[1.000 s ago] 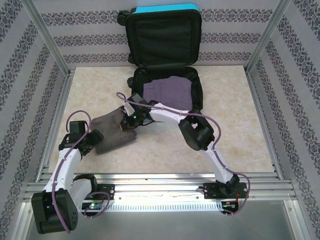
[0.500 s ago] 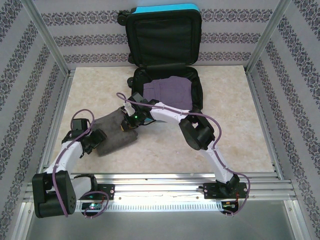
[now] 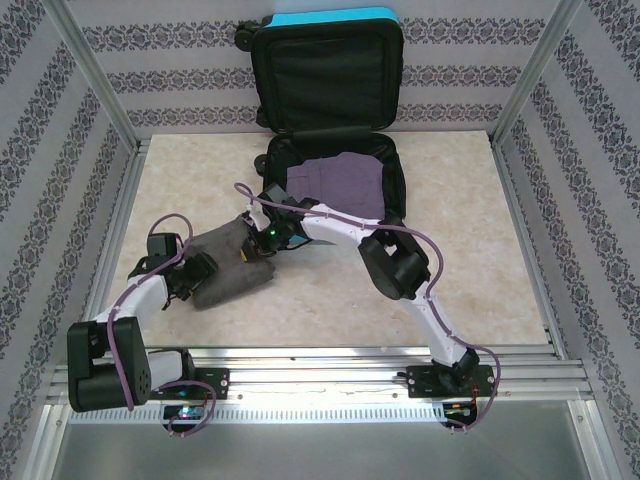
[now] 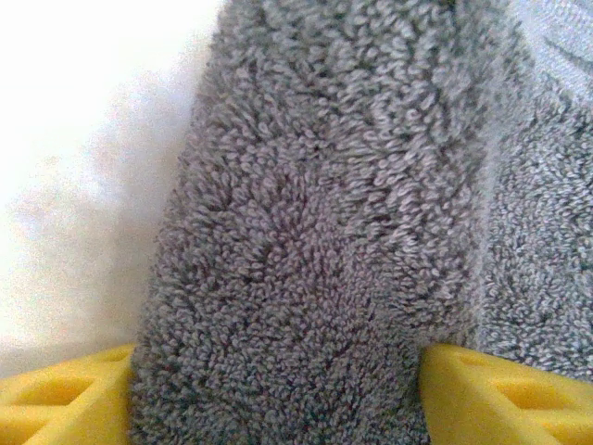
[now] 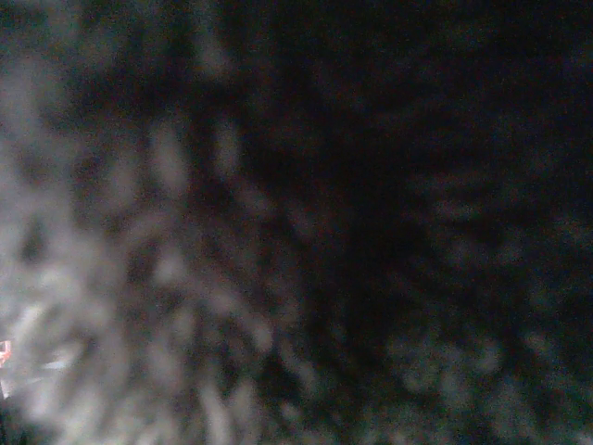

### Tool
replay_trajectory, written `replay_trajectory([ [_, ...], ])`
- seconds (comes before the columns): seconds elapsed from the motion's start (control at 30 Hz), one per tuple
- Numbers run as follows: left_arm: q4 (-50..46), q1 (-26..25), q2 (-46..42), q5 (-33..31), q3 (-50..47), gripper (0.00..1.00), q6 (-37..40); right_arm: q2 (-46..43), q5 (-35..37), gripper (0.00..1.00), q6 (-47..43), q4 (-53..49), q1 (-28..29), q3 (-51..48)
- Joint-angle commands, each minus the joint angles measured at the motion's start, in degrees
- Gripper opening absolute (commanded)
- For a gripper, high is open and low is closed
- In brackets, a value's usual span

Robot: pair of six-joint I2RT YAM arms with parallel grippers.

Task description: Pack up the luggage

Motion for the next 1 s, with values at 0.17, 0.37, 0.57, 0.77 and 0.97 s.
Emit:
replay_trajectory([
  [0.17,3.7,-1.0,1.6,1.8,-0.8,0.21,0.3,-1.1,-2.8,0.00,0.9,2.1,-0.1,-0.4],
  [0.37,-7.4,-1.0,-6.3,-1.3,4.5,0.04,2.7,-5.2,-5.6,0.00,1.1,3.1,0.0,-0.4],
  [0.57,-16.4,-1.0,-14.6,-2.0,10.1,0.02,3.1,-9.2,-8.4,0.00,0.8,2.3,-0.1,2.6],
  [0.77,-17.7,-1.0,-17.0,1.3,14.4,0.01,1.4,-10.6,-9.7,0.00,-1.3,-1.8,-0.8,8.6],
  [0.97,-10.5,-1.8,-12.9,6.4,20.2,0.02,-1.1,-10.7,-8.1,0.00,-5.1,-8.2,-3.3,14.9],
])
